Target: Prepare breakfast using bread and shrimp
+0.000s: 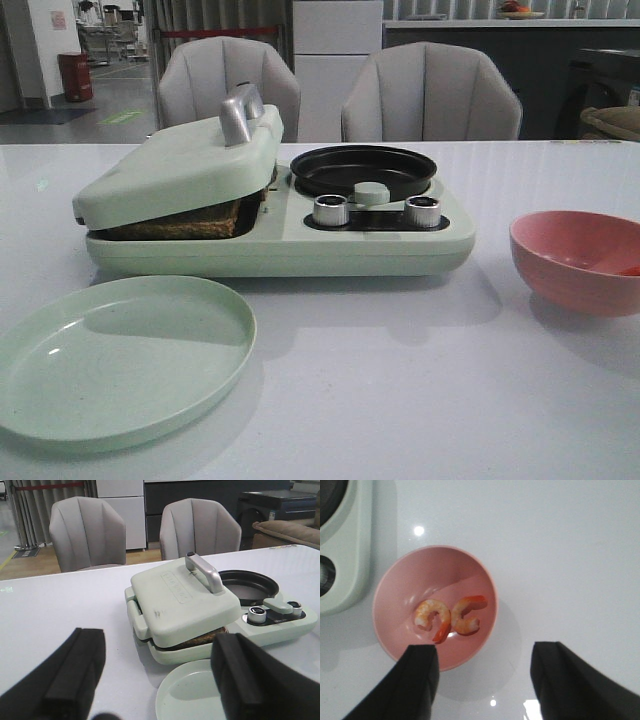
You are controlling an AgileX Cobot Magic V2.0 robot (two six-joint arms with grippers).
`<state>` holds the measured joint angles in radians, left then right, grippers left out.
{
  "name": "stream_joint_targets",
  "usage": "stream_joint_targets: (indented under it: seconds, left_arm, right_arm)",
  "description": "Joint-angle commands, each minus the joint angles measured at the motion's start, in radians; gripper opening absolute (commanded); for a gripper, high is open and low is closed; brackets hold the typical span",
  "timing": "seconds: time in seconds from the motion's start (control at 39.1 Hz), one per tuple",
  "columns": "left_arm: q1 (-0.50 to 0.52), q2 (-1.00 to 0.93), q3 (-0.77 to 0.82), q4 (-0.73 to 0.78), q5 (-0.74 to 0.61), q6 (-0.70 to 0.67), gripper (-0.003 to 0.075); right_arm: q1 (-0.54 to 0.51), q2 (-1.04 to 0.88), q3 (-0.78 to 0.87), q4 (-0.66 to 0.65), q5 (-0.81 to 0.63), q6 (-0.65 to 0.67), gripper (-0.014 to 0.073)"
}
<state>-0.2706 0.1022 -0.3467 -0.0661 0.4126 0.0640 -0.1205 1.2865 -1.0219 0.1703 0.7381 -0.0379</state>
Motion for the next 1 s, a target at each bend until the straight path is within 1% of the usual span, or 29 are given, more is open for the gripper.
stream_joint_targets:
  seconds: [0.0,0.08,0.18,0.28,0.46,0.56,0.79,0.9,0.97]
  left_arm:
    - [-0.007,0.012,-0.027,-0.006,-0.074,-0.009,0.0512]
    - [-0.007,0.012,-0.027,-0.006,-0.074,-0.009,0.0512]
    - [-0.007,0.012,-0.027,-0.006,-0.074,-0.009,0.0512]
    - [-0.007,0.012,-0.027,-0.006,-0.074,-0.009,0.0511]
    - [-0.007,0.012,-0.027,-0.007,-0.074,-0.009,0.0512]
    - [-0.007,0.012,-0.027,-0.007,-0.074,-0.009,0.0512]
    - [-0.007,0.012,-0.027,-0.007,-0.074,-0.009,0.0511]
    - [-0.007,0.012,-0.027,-0.007,-0.074,-0.009,0.0512]
    - [-0.007,0.012,-0.027,-0.007,-0.074,-0.009,0.0512]
  right_arm:
    - [-0.066,0.034,-0.045,0.081,-0.027,-0.069,0.0496]
    - [-0.089,0.077,-0.045,0.102,-0.031,-0.079,0.0496]
    - [-0.088,0.134,-0.045,0.103,-0.039,-0.105,0.0496]
    - [-0.079,0.195,-0.045,0.142,-0.057,-0.138,0.0496]
    - [-0.075,0.298,-0.045,0.251,-0.148,-0.225,0.0496]
    - [-0.075,0.354,-0.051,0.274,-0.202,-0.241,0.0496]
    - [-0.053,0.494,-0.155,0.28,-0.175,-0.241,0.0496]
    - [-0.035,0.54,-0.21,0.28,-0.168,-0.241,0.045]
    - [-0.023,0.571,-0.241,0.28,-0.161,-0.241,0.0363]
